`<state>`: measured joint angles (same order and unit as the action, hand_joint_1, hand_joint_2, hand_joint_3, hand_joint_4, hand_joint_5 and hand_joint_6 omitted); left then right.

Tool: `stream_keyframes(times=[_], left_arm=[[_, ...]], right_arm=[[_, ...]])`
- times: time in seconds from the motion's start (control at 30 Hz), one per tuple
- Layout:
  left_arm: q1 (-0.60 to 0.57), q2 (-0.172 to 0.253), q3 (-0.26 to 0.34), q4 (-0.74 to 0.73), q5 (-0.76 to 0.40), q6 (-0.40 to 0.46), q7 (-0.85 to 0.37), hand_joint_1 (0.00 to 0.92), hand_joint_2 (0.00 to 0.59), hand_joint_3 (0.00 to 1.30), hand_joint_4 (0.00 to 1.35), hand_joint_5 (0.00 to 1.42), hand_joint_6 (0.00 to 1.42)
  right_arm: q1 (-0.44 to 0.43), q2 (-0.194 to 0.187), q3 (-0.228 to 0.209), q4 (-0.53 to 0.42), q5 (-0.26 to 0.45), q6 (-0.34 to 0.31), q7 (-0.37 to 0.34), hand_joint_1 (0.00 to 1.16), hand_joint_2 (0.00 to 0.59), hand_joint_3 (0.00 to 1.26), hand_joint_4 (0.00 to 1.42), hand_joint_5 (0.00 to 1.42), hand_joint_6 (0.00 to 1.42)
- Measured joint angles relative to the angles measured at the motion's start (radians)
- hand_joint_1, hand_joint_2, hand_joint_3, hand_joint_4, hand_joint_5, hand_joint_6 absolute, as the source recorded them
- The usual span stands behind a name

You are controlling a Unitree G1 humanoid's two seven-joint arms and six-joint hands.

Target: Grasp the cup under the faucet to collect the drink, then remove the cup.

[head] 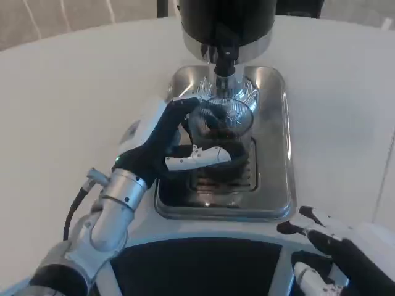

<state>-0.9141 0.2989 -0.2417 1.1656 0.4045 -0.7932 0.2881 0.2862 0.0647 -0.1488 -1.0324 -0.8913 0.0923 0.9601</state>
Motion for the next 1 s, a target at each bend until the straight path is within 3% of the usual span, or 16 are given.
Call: stream_keyframes(times=[0.3,0.67,1.0], left_arm=[[0.058,0.053,0.044,-0.028,-0.018,-0.086,-0.073,0.689,0.0,0.96,1.07,1.38,1.42],[0.143,0.135,0.118,-0.089,-0.07,-0.172,-0.176,0.699,0.0,0.95,1.06,1.38,1.42],[0.24,0.201,0.2,-0.216,-0.179,-0.228,-0.297,0.705,0.0,0.95,1.06,1.38,1.42]], right_arm=[[-0.068,-0.002,0.021,0.0,-0.032,0.039,-0.007,0.08,0.571,0.18,0.0,0.0,0.0],[-0.096,0.0,0.116,0.0,-0.11,0.063,-0.017,0.05,0.548,0.12,0.0,0.0,0.0],[-0.204,-0.001,0.114,0.0,-0.176,0.062,0.012,0.02,0.532,0.09,0.0,0.0,0.0]])
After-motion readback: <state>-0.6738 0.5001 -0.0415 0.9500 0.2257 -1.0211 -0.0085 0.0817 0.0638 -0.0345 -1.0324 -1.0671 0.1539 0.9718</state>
